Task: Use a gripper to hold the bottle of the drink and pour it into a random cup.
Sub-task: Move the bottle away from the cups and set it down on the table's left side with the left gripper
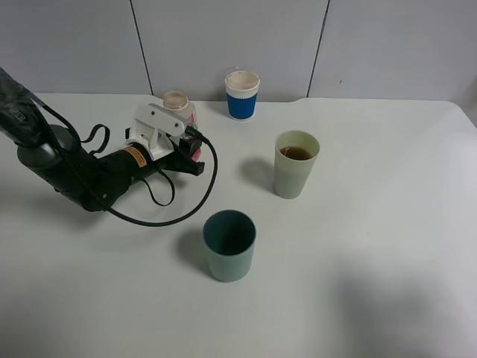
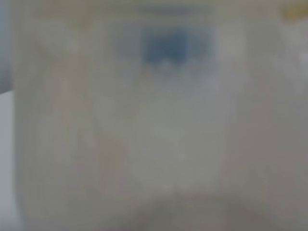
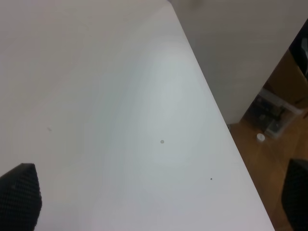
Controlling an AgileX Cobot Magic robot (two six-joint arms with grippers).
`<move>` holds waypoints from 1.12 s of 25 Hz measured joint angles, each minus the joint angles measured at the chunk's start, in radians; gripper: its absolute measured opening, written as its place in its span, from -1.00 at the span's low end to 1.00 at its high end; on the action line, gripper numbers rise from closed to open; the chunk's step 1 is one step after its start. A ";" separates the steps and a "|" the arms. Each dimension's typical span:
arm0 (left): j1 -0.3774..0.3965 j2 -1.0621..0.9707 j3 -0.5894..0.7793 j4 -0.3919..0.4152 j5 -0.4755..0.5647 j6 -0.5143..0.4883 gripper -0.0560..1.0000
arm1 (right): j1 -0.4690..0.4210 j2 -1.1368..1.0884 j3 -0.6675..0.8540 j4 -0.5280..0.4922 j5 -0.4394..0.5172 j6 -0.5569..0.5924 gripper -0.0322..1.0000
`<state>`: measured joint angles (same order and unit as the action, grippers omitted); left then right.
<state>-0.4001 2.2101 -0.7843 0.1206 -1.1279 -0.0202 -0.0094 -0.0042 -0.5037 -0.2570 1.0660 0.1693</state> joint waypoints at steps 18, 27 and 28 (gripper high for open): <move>0.000 0.000 0.000 -0.014 -0.021 -0.194 0.62 | 0.000 0.000 0.000 0.000 0.000 0.000 1.00; 0.000 -0.036 0.000 -0.045 -0.021 -0.214 0.75 | 0.000 0.000 0.000 0.000 0.000 0.000 1.00; 0.000 -0.044 0.000 -0.046 -0.021 -0.215 0.75 | 0.000 0.000 0.000 0.000 0.000 0.000 1.00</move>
<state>-0.4001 2.1659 -0.7843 0.0747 -1.1490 -0.2351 -0.0094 -0.0042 -0.5037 -0.2570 1.0660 0.1693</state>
